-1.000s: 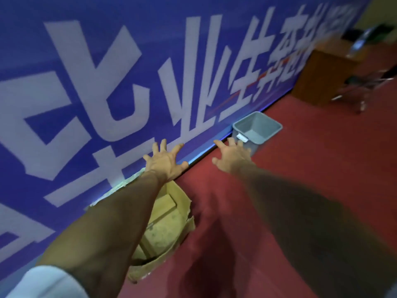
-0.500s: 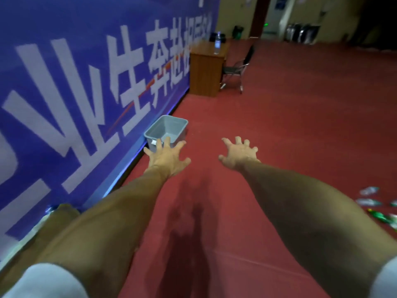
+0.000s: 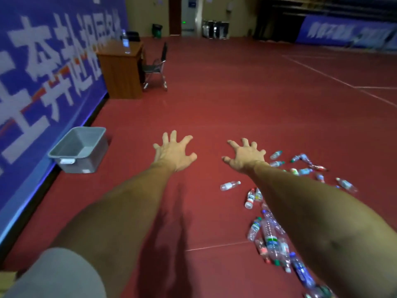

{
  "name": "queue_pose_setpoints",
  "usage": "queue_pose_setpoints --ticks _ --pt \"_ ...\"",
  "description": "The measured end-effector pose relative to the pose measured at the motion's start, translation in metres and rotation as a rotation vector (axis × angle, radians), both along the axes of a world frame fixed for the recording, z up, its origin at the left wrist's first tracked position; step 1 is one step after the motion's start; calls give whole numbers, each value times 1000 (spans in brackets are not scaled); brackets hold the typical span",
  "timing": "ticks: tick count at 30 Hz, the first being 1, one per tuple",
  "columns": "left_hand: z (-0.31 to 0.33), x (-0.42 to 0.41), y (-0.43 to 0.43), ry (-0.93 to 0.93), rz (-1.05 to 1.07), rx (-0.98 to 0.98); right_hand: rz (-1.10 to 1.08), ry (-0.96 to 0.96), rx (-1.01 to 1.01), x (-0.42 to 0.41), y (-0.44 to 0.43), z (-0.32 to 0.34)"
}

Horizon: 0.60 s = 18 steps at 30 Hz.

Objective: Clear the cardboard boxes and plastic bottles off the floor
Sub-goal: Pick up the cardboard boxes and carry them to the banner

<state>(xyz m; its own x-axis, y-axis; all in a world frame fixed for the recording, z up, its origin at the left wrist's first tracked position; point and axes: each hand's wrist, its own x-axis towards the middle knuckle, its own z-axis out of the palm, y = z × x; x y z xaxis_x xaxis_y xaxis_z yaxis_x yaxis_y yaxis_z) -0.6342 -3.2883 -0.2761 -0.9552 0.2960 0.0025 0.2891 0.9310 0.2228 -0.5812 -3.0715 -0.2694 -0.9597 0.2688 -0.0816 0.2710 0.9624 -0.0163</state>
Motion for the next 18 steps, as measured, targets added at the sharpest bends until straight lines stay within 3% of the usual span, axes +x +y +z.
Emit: queue_pose_setpoints --ticks 18 --pt "-19 -18 418 -20 -682 20 -600 -44 32 96 337 -28"
